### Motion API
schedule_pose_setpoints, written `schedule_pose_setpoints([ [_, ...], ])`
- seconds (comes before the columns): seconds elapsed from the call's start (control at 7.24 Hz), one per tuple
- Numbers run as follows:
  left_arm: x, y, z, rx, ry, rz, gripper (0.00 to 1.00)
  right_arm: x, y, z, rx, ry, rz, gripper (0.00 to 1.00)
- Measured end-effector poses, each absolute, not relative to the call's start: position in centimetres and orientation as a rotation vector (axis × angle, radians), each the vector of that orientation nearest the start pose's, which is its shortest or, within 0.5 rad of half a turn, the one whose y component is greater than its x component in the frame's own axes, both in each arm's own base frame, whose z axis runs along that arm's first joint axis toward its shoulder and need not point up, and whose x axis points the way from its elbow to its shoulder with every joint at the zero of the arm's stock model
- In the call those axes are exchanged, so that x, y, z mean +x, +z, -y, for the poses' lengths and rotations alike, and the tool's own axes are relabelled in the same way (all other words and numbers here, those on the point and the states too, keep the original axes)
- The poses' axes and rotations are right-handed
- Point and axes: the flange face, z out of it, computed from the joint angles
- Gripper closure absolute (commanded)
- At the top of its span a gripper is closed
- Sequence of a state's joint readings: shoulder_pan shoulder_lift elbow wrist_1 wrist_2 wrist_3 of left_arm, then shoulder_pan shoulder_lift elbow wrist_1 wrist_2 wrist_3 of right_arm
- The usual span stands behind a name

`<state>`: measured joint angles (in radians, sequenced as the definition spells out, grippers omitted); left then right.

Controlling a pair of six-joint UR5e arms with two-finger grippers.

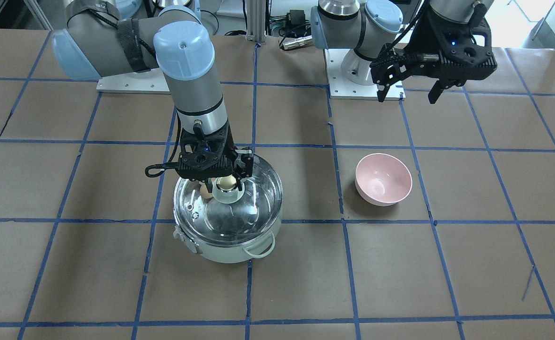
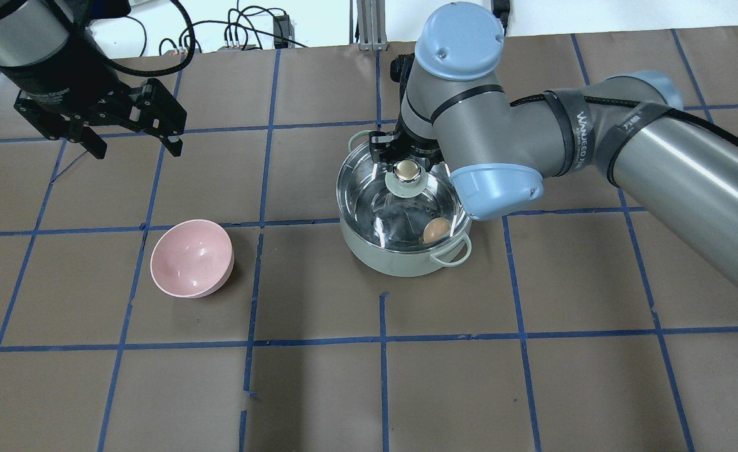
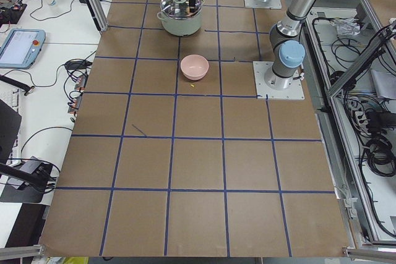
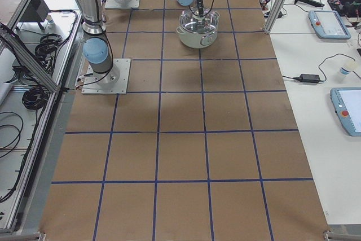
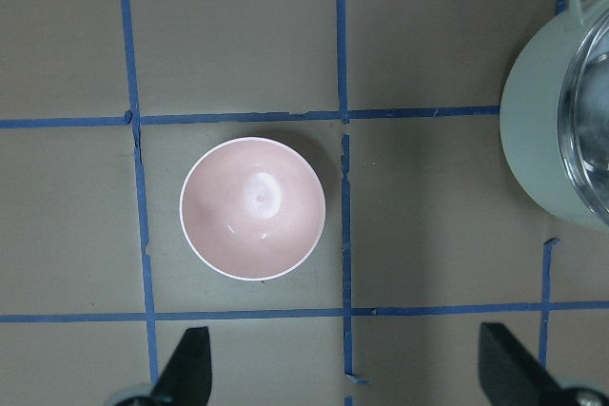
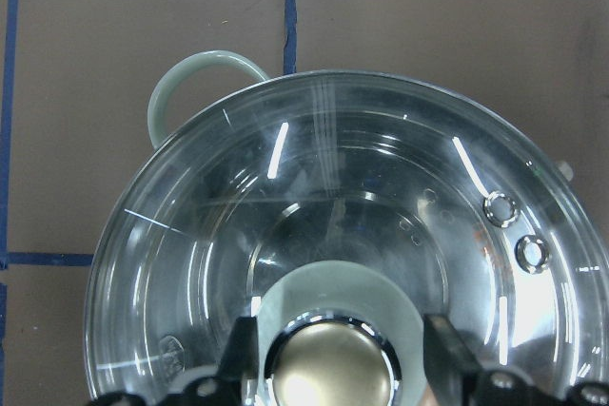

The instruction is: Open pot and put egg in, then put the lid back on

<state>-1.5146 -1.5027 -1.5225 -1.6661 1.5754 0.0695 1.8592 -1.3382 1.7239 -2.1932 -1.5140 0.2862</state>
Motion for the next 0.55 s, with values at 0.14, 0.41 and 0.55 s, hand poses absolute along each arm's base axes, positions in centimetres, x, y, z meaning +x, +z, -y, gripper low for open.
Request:
schedule_pose_setpoints([
  [0.14, -10.7, 53.4, 46.9, 0.020, -0.032, -3.136, 0.00, 29.7, 35.8, 51.9, -0.006, -0.327, -3.003, 0.00],
  [0.41, -10.7, 53.4, 46.9, 0.020, -0.031, -3.136, 0.00, 26.8, 37.9, 54.0, 0.072, -0.369, -2.995, 0.00],
  [0.55, -10.7, 53.4, 46.9, 0.020, -0.031, -3.136, 0.00, 23.1, 39.8, 55.0, 0.159, -0.377, -2.997, 0.00],
])
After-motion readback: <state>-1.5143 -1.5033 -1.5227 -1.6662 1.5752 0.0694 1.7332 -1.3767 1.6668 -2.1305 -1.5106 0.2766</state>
